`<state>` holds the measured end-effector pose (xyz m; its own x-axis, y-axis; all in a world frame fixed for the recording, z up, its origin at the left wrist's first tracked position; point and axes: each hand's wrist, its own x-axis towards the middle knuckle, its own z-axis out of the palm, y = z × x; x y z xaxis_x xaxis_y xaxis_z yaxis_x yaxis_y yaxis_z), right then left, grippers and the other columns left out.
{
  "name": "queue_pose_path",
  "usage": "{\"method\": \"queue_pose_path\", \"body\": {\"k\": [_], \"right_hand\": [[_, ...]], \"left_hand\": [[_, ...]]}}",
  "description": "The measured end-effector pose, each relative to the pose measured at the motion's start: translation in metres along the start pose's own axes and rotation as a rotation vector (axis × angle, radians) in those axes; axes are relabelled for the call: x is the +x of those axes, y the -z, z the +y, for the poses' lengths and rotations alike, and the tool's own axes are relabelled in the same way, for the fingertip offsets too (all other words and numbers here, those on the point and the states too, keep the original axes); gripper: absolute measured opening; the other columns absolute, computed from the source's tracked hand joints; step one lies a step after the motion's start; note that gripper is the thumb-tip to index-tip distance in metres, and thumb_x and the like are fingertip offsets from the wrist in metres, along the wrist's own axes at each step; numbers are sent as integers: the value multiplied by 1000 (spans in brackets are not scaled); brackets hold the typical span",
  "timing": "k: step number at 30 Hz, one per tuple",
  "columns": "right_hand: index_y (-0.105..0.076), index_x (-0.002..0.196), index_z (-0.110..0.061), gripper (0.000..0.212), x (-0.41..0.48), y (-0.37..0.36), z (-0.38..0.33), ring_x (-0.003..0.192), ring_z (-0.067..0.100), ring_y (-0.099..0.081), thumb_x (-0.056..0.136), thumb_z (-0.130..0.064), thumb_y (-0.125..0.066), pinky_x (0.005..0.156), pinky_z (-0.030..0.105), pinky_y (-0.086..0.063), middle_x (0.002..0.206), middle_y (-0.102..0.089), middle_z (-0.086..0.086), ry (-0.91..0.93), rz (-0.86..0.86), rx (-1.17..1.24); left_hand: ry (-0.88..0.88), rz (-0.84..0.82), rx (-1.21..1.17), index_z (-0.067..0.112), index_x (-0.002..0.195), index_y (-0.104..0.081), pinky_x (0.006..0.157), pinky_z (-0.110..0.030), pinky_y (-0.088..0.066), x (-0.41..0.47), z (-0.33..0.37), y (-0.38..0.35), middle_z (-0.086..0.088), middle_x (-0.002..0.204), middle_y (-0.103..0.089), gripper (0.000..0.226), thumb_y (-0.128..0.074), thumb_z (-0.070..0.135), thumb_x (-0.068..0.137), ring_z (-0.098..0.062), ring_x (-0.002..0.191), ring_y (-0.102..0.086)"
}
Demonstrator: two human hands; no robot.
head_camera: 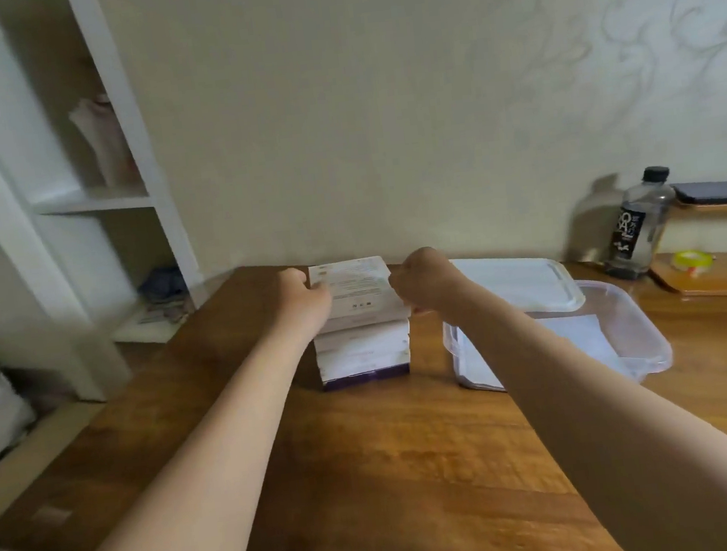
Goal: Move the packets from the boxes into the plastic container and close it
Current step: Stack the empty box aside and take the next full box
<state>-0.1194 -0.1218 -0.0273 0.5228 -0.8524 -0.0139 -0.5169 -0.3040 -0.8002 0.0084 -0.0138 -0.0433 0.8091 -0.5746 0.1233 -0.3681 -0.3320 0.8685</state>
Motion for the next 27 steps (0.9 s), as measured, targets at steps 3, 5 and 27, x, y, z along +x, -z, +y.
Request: {"method": "queue_pose_path", "body": {"k": [3, 5, 27], "right_hand": [[-51, 72, -14, 21, 1, -8, 0, 74, 29, -57, 92, -10, -48, 72, 37, -54, 80, -58, 8, -11, -51, -76], [-52, 70, -16, 25, 1, -11, 1, 72, 28, -58, 93, -10, -45, 71, 38, -56, 74, -58, 3, -8, -59, -102], [-58, 94, 6, 15, -10, 75, 53, 83, 32, -72, 97, 8, -43, 72, 41, -63, 92, -68, 18, -47, 127, 610]], "left_hand": [[27, -18, 33, 30, 70, -30, 63, -30, -30, 5, -12, 0, 9, 73, -31, 39, -55, 15, 96, -21, 82, -37], [11, -47, 54, 19, 71, -49, 58, -29, -30, 6, -16, 0, -2, 70, -49, 23, -56, 13, 92, -22, 73, -43], [375, -442, -924, 17, 124, -60, 78, -43, -61, -33, 56, -61, -13, 116, -72, 33, -65, 5, 94, -30, 106, -69]]}}
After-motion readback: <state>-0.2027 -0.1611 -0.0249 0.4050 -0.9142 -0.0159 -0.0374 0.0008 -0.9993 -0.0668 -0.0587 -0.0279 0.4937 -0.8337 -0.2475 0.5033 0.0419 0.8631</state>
